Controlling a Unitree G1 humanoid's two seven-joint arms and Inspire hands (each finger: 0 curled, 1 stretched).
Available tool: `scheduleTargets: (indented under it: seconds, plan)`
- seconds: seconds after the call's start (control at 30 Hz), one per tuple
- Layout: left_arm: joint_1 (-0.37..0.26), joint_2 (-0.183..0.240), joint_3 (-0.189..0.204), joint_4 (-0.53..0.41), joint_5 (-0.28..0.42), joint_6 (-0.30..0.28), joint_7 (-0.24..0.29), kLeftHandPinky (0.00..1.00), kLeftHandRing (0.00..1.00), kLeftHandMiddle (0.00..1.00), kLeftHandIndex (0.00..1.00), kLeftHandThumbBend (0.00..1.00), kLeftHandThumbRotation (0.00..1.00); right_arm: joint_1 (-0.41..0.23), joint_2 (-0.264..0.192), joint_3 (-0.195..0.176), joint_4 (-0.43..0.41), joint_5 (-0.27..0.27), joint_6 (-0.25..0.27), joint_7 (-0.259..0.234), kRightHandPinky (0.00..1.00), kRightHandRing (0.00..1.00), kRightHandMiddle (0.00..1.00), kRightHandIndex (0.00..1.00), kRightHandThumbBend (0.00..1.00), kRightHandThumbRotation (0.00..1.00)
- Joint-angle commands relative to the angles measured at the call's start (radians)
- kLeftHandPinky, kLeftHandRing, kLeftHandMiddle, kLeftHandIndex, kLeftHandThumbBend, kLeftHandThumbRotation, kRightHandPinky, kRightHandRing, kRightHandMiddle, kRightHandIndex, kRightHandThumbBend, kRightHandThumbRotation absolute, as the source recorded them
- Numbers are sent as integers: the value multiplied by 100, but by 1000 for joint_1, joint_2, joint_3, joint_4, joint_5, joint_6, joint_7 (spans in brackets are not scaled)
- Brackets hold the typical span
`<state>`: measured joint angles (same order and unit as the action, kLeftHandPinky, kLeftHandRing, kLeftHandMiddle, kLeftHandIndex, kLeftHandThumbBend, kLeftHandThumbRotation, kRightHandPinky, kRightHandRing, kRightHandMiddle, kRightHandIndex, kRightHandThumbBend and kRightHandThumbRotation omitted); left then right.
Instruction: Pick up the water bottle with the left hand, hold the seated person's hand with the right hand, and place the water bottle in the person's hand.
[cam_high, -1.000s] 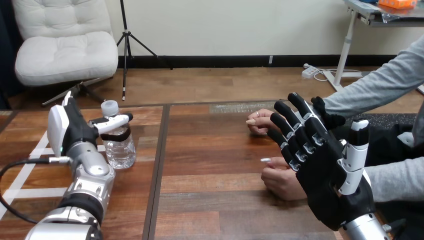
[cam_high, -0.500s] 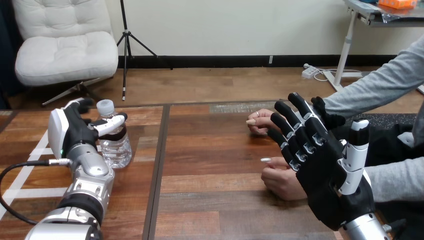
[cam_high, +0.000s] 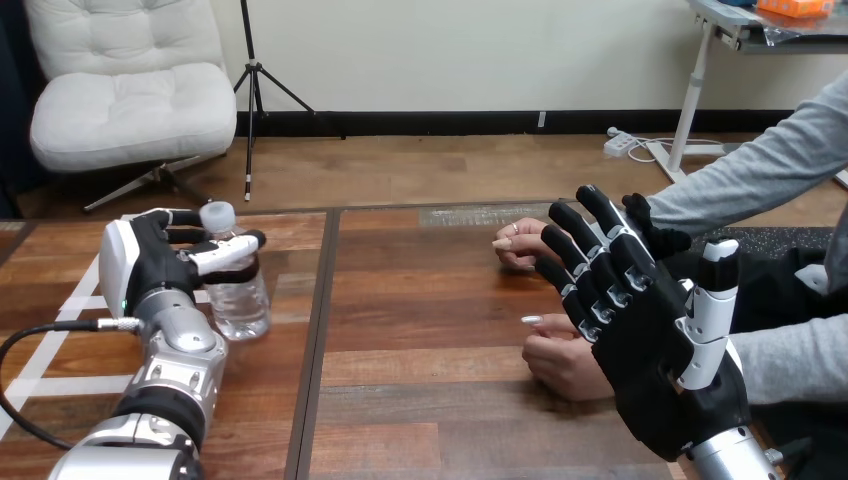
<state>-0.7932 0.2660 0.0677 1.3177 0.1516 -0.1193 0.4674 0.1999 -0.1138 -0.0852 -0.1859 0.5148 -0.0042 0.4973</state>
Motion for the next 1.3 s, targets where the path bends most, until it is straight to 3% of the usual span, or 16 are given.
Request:
scheduleTargets:
  seconds: [0.0, 0.4, 1.27]
  plan:
    - [-39, 14, -5, -16, 9, -6, -22, 37, 45, 50, 52, 74, 0, -46, 5, -9, -27, 21, -16, 10, 100, 100, 97, 100, 94, 100]
    - [-45, 21, -4, -22, 7, -9, -60, 41, 49, 53, 52, 75, 0, -41, 5, -7, -38, 21, -7, 3, 100, 100, 97, 100, 93, 100]
    - [-58, 41, -2, -22, 7, -1, -129, 40, 42, 48, 52, 73, 0, -40, 9, -6, -30, 20, -20, 11, 100, 100, 96, 100, 92, 100]
